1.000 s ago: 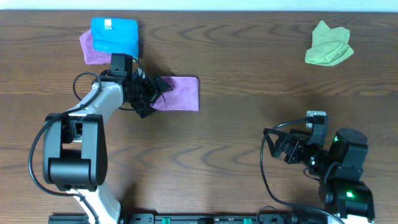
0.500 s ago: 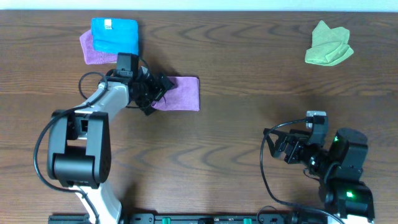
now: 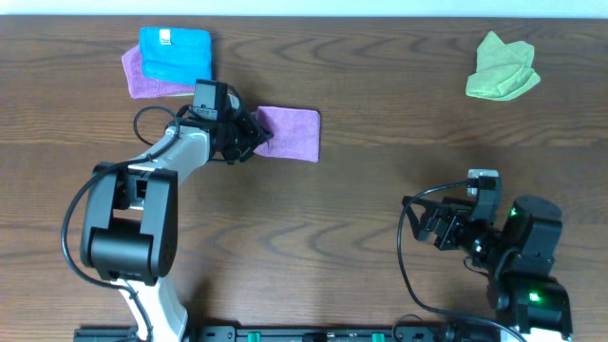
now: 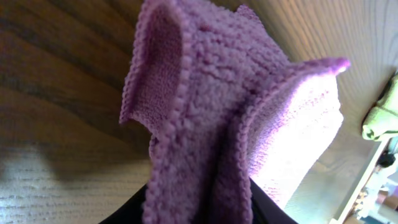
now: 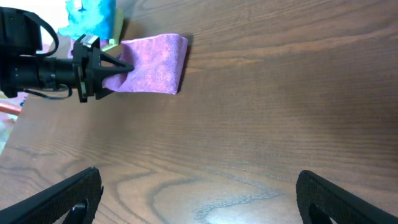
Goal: Fold the cloth
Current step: 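Carry the purple square with the left gripper onto the blue cloth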
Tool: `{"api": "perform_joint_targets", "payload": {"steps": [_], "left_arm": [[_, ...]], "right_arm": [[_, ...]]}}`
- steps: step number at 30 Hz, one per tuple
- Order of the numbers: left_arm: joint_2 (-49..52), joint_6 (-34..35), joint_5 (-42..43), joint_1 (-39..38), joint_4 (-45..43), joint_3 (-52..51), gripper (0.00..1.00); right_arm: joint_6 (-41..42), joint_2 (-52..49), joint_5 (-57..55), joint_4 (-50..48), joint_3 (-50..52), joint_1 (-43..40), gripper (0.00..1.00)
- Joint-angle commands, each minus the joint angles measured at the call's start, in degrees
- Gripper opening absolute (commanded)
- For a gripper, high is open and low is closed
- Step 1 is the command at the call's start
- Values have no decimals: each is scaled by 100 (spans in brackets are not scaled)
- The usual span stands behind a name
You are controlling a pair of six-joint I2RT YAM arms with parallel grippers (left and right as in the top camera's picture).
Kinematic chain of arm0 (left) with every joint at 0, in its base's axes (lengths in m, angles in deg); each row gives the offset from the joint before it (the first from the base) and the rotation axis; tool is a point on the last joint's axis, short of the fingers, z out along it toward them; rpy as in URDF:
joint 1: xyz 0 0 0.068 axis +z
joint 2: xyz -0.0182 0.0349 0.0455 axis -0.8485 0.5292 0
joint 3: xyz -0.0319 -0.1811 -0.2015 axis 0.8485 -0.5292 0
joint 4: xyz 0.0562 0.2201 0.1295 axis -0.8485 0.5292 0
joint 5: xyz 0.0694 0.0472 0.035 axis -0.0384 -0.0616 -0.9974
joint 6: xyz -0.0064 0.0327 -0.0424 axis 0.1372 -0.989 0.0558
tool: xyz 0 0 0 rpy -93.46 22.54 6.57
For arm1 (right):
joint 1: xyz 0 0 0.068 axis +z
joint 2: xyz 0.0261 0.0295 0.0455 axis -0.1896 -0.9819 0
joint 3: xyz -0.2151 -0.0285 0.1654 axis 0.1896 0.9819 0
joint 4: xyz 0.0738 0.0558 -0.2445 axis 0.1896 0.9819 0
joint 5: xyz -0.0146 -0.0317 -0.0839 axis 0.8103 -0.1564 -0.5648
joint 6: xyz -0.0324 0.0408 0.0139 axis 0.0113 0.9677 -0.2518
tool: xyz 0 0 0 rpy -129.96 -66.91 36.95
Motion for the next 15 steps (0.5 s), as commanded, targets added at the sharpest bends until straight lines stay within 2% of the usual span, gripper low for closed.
{"api": "perform_joint_targets", "payload": {"steps": [1,3,6,11,15], "left_arm": [[310,-210,-96,-28,-22,-50,37],[490,-221,0,-52,-81,-50,31],[791,-273,334,-55,-317,-50,27],[951,-343,577,-52,-678,-48,6],[896,-424,901,-48,-1047,68,6]], "right_arm": [[-76,33,87,7,22,-46,99],[-76,33,85,9,22,-46,99],[-76,33,85,7,22,-46,99],[-76,33,85,7,22,-46,99],[-76,33,85,7,22,-46,99]]}}
